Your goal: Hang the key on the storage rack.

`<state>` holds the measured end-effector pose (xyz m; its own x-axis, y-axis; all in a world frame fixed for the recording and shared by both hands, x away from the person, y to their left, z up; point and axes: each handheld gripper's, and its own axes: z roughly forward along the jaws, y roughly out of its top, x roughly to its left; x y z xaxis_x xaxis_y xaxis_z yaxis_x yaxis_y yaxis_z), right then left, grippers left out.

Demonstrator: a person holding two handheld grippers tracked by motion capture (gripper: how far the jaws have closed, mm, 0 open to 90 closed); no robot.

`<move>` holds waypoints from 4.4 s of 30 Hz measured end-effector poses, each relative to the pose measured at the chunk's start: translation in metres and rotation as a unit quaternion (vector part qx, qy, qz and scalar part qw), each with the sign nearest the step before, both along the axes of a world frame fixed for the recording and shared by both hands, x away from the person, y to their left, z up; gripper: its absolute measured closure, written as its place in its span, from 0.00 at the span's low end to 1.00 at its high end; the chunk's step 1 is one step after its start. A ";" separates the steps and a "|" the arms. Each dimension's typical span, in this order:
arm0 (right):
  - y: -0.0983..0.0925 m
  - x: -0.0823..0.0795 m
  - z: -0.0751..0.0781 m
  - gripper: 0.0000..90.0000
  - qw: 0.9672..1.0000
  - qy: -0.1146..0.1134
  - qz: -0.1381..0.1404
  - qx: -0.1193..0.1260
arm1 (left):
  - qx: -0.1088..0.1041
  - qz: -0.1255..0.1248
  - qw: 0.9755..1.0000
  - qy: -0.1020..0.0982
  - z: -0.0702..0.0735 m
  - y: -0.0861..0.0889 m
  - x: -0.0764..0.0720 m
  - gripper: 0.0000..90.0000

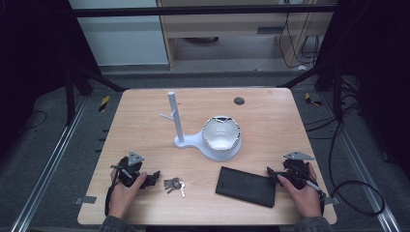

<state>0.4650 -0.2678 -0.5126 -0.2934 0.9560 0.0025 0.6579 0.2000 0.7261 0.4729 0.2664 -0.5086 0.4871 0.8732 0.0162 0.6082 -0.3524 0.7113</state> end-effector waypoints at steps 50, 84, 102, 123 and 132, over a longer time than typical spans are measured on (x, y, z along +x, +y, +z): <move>0.000 -0.005 0.000 0.02 1.000 -0.002 0.010 -0.003 | 0.137 -0.230 0.959 0.092 0.052 -0.063 -0.024 0.14; 0.001 -0.007 0.000 0.03 1.000 -0.001 0.008 -0.002 | 0.214 -0.285 0.924 0.139 0.046 -0.097 -0.012 0.44; 0.001 -0.007 0.000 0.03 1.000 -0.002 0.009 -0.003 | 0.180 -0.295 0.923 0.169 0.042 -0.097 -0.004 0.73; 0.001 -0.007 0.000 0.03 1.000 -0.003 0.007 -0.002 | 0.186 -0.283 0.923 0.183 0.049 -0.098 -0.002 0.93; 0.002 -0.007 0.000 0.03 1.000 -0.003 0.007 -0.003 | 0.180 -0.275 0.927 0.178 0.053 -0.092 -0.001 0.97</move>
